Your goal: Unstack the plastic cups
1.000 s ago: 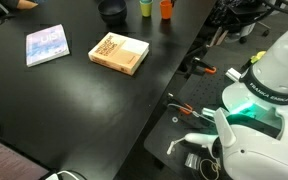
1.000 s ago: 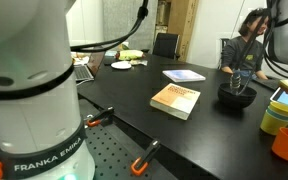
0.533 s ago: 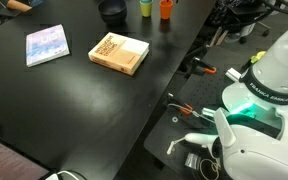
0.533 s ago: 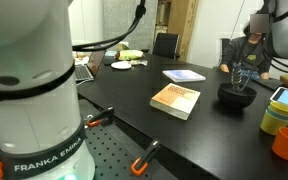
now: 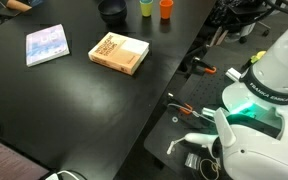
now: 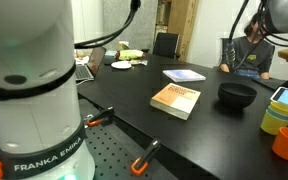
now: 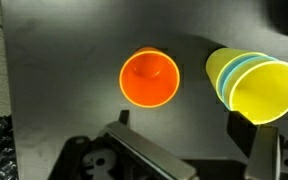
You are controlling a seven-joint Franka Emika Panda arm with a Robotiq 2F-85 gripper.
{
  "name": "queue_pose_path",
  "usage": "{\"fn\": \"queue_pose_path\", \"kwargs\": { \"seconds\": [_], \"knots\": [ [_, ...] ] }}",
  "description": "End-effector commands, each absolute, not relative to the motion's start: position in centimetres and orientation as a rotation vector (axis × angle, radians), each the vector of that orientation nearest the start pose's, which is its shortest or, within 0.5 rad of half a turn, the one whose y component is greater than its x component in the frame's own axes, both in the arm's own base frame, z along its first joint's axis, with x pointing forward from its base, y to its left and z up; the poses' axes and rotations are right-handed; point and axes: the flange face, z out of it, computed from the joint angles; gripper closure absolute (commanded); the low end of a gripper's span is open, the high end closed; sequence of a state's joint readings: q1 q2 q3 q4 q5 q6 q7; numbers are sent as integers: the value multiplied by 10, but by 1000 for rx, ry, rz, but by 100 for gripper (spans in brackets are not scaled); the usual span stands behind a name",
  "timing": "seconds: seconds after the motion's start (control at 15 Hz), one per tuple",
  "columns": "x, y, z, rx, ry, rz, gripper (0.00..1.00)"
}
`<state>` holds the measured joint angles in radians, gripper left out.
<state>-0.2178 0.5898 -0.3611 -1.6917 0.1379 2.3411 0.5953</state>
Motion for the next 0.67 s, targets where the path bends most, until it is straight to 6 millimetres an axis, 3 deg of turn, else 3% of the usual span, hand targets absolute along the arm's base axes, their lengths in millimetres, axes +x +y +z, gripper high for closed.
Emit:
{"fn": "queue_pose_path", "kwargs": {
  "seconds": [0.0,0.33,0.6],
  "knots": [
    [621,-350,271,-2624,1861,-144,0],
    [648,-351,246,-2600,1881,-119,0],
    [664,-350,238,-2610,1877,-109,0]
  ]
}}
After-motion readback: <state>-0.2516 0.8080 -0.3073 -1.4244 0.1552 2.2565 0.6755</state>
